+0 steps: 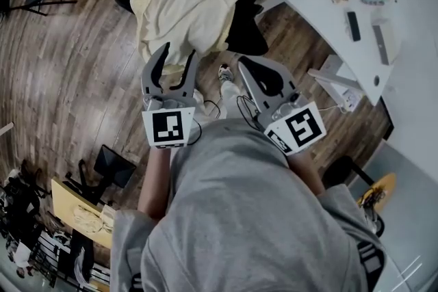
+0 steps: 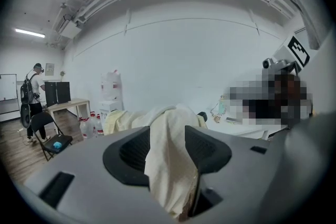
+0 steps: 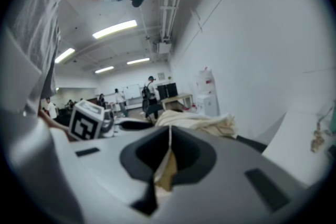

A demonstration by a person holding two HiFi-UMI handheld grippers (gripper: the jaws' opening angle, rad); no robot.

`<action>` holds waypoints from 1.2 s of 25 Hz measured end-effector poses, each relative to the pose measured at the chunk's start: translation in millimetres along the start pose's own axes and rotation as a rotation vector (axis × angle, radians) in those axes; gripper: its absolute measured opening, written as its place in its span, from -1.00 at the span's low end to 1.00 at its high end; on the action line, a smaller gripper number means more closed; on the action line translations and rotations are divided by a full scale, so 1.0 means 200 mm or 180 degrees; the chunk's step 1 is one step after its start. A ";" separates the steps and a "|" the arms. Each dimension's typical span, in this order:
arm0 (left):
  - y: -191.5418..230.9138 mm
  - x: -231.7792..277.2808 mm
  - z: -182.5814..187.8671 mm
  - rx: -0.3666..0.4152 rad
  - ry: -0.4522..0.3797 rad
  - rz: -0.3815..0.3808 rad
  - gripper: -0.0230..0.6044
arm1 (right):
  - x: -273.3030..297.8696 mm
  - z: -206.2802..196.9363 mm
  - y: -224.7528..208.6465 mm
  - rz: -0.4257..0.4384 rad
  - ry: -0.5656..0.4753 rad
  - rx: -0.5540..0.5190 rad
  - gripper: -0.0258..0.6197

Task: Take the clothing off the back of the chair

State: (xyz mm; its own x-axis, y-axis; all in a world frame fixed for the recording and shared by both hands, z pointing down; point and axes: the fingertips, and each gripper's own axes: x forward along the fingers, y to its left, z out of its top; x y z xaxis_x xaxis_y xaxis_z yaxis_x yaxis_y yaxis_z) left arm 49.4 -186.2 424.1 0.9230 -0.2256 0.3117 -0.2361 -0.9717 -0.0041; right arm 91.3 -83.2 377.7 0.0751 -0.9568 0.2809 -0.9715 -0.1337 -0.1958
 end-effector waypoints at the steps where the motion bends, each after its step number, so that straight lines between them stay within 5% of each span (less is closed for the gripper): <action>1: 0.01 0.01 0.00 0.0016 -0.0007 0.0013 -0.17 | 0.00 0.00 0.00 -0.0018 0.0004 0.0006 -0.81; 17: 0.06 0.15 -0.08 0.0223 0.0160 0.0073 0.01 | -0.03 -0.02 -0.05 -0.0317 0.0026 0.0057 -0.81; 30: 0.07 0.20 -0.09 0.0150 0.0222 0.0044 0.01 | -0.06 -0.01 -0.05 -0.0447 0.0002 0.0046 -0.81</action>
State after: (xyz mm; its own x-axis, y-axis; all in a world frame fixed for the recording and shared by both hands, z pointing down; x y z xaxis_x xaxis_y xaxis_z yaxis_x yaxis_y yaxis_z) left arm 78.3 -206.8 454.8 0.8959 -0.2353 0.3767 -0.2328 -0.9711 -0.0530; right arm 99.4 -69.2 377.3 0.2100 -0.9282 0.3070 -0.9480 -0.2701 -0.1681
